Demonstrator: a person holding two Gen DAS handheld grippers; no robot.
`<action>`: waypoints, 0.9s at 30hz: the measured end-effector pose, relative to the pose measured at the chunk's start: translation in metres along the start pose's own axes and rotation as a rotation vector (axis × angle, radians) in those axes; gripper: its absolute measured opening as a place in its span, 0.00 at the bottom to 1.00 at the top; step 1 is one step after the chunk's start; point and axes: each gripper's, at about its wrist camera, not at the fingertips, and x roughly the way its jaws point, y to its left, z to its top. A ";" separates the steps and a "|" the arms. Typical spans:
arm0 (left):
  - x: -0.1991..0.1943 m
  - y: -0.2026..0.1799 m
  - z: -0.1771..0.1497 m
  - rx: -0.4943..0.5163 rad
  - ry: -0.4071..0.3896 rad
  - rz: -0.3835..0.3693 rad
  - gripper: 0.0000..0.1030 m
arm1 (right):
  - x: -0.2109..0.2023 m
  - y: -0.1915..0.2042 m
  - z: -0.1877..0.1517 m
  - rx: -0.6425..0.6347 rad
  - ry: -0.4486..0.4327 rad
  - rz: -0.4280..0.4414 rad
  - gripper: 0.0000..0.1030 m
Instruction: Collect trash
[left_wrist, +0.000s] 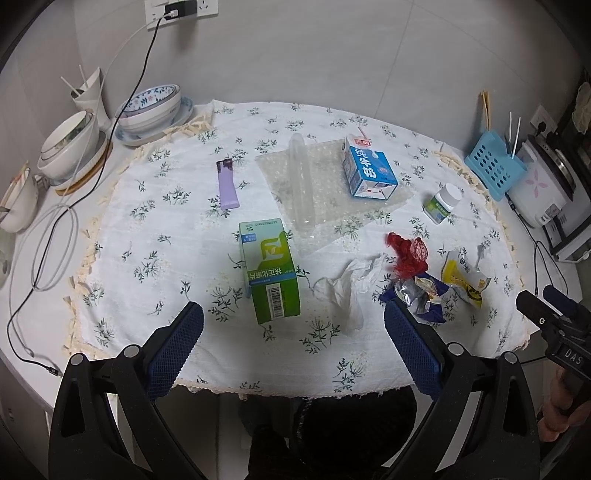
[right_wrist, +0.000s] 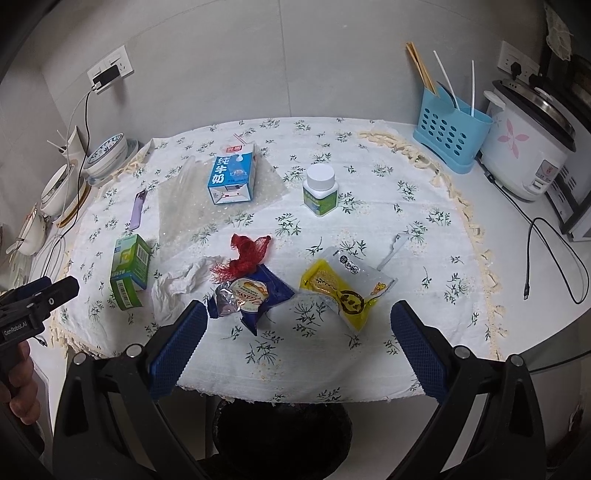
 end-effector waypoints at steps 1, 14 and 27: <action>0.000 0.001 0.000 -0.001 0.001 0.000 0.93 | 0.000 0.001 0.000 -0.001 0.001 -0.001 0.93; 0.001 0.004 0.004 0.000 0.006 0.003 0.93 | 0.003 0.002 0.001 -0.002 0.002 0.001 0.93; 0.042 0.020 0.016 -0.018 0.072 0.039 0.92 | 0.043 0.009 0.031 -0.048 0.020 -0.004 0.93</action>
